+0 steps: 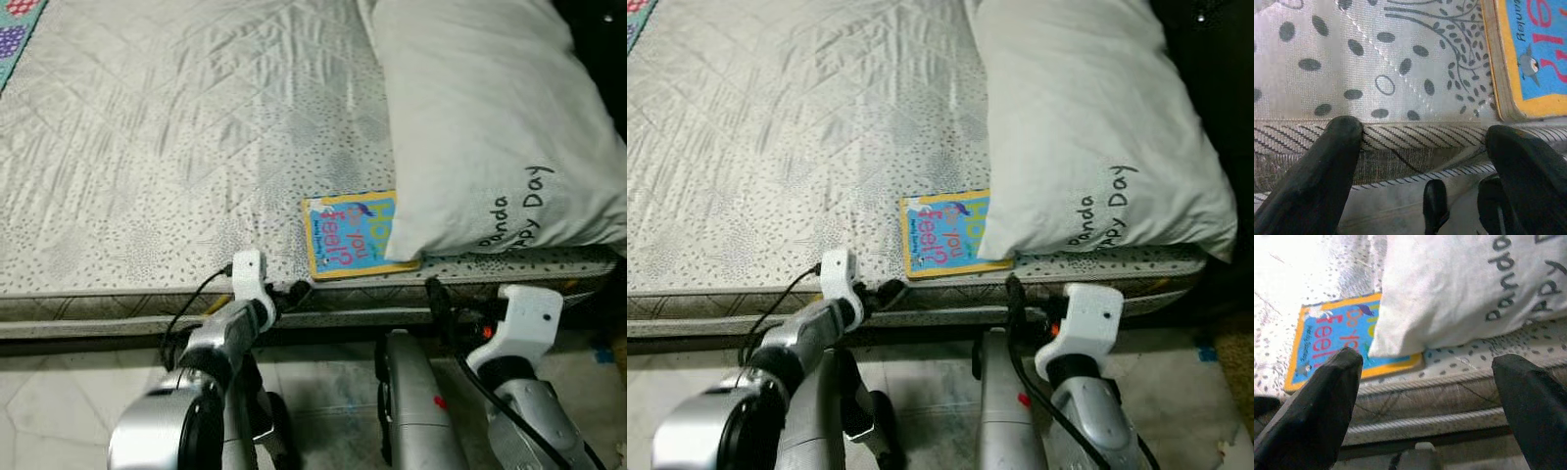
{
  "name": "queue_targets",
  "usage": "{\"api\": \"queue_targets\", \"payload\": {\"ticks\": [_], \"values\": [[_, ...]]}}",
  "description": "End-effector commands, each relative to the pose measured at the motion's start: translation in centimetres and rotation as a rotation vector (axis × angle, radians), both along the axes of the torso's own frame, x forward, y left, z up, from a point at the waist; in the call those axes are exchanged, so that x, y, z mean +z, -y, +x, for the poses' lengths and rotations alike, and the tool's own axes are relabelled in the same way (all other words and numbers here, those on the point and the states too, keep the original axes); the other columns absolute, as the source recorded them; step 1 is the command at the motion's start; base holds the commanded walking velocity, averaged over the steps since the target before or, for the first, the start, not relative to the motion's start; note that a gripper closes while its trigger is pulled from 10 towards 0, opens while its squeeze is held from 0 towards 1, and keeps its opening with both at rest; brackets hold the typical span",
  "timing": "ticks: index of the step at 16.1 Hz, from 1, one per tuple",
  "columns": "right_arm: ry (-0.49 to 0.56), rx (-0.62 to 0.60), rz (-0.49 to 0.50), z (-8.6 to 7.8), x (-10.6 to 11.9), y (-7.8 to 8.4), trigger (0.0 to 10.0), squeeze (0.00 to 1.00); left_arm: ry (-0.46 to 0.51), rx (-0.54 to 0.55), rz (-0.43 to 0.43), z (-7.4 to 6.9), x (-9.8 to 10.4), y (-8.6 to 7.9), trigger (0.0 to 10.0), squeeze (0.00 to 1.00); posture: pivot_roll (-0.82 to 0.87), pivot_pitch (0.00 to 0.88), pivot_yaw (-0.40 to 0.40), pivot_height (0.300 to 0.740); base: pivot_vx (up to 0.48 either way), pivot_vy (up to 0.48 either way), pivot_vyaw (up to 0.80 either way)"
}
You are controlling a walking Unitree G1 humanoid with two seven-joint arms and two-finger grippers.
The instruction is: Clean up the room
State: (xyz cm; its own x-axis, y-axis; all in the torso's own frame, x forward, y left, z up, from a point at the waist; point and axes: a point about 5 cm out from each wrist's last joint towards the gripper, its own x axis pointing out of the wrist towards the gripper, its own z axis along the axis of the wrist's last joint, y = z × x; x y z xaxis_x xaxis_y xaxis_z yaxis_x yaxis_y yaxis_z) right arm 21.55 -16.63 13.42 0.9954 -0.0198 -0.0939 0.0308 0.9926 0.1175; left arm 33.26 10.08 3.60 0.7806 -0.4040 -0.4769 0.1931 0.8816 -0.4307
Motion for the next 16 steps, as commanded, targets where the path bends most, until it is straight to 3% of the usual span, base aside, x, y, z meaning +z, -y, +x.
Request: {"api": "queue_targets", "payload": {"ticks": [1,5,10,13,16], "values": [[-0.024,0.010,0.014,-0.1,-0.7,-0.3,10.0,0.00,-0.165,-0.078,-0.040,-3.2,-3.4,1.2,10.0,0.00,-0.35,0.272,0.103,0.586,0.000,0.000,0.00],[-0.012,0.024,0.020,0.5,-0.6,-0.7,10.0,0.00,-0.129,-0.065,-0.026,-2.4,-2.7,0.6,10.0,0.00,-0.35,0.253,0.101,0.586,0.000,0.000,0.00],[0.003,0.009,0.014,0.6,-0.5,-0.4,10.0,0.00,-0.037,-0.114,-0.032,-0.3,0.1,2.7,10.0,0.00,-0.37,0.250,0.109,0.586,0.000,0.000,0.00],[0.006,0.004,0.015,0.5,-0.5,-0.4,10.0,0.00,0.008,-0.181,-0.074,0.3,1.7,4.7,10.0,0.00,-0.37,0.250,0.114,0.586,0.000,0.000,0.00],[0.006,0.002,0.017,0.6,-0.6,-0.4,10.0,0.00,0.013,-0.214,-0.091,0.2,1.9,5.6,10.0,0.00,-0.36,0.248,0.116,0.586,0.000,0.000,0.00]]}}
